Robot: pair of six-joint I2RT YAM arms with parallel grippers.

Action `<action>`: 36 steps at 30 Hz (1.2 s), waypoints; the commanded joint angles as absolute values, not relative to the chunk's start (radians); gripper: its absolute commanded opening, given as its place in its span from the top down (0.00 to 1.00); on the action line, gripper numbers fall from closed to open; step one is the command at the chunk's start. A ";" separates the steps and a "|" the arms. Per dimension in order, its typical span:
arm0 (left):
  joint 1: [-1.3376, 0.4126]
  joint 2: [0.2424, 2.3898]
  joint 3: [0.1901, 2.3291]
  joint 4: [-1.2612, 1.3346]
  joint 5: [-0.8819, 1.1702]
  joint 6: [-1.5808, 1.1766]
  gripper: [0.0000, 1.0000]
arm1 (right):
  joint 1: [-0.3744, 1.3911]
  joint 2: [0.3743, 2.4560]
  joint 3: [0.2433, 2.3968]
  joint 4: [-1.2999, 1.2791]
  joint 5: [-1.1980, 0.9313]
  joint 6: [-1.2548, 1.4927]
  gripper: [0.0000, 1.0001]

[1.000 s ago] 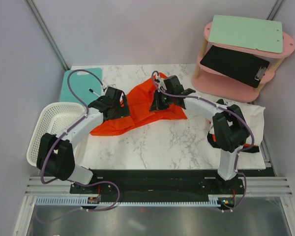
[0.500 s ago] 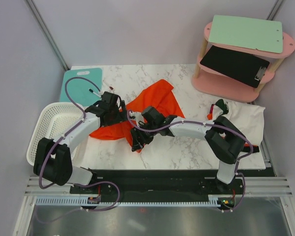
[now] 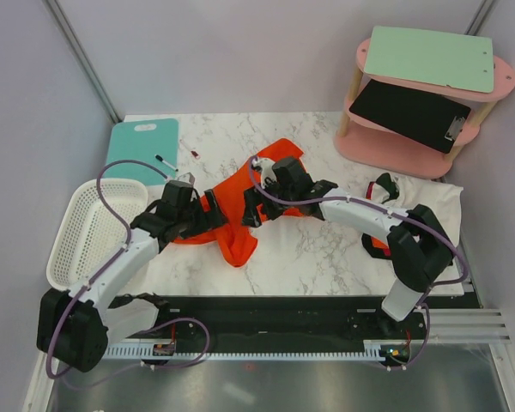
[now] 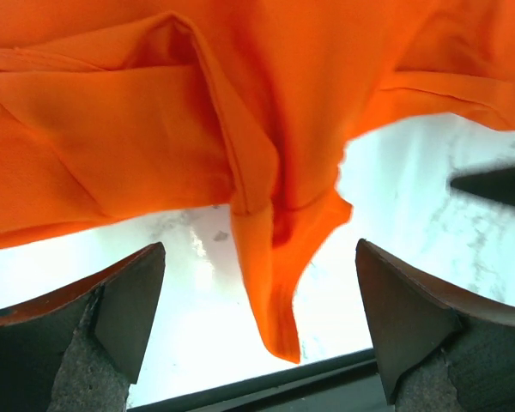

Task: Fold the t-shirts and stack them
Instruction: Flatten the tshirt out

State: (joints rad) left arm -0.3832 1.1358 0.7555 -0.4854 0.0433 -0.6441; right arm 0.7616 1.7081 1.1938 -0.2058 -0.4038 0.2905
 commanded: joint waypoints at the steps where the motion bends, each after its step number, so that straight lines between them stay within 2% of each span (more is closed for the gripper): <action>1: -0.402 1.048 0.698 -0.440 0.115 -0.721 0.03 | 0.674 1.655 1.166 -0.172 -0.324 0.299 0.02; 7: -0.451 1.035 0.641 -0.440 0.104 -0.759 0.12 | 0.543 1.632 1.130 -0.124 -0.227 0.333 0.02; 14: -0.508 1.071 0.614 -0.439 0.063 -0.761 0.18 | 0.473 1.686 1.176 -0.121 -0.175 0.391 0.02; 17: -0.537 1.110 0.611 -0.410 0.066 -0.759 0.24 | 0.453 1.719 1.199 -0.110 -0.106 0.417 0.02; 20: -0.574 1.162 0.611 -0.370 0.067 -0.772 0.38 | 0.423 1.764 1.224 -0.068 -0.084 0.451 0.02; 22: -0.587 1.196 0.621 -0.354 0.064 -0.772 0.55 | 0.394 1.798 1.246 -0.054 -0.075 0.468 0.02; 23: -0.600 1.210 0.626 -0.353 0.055 -0.767 0.65 | 0.385 1.808 1.253 -0.031 -0.072 0.482 0.02; 25: -0.614 1.238 0.635 -0.348 0.038 -0.759 0.97 | 0.361 1.842 1.275 -0.009 -0.061 0.492 0.02; 36: -0.617 1.072 0.709 -0.517 -0.126 -0.736 0.98 | 0.278 2.124 1.492 0.103 -0.066 0.554 0.03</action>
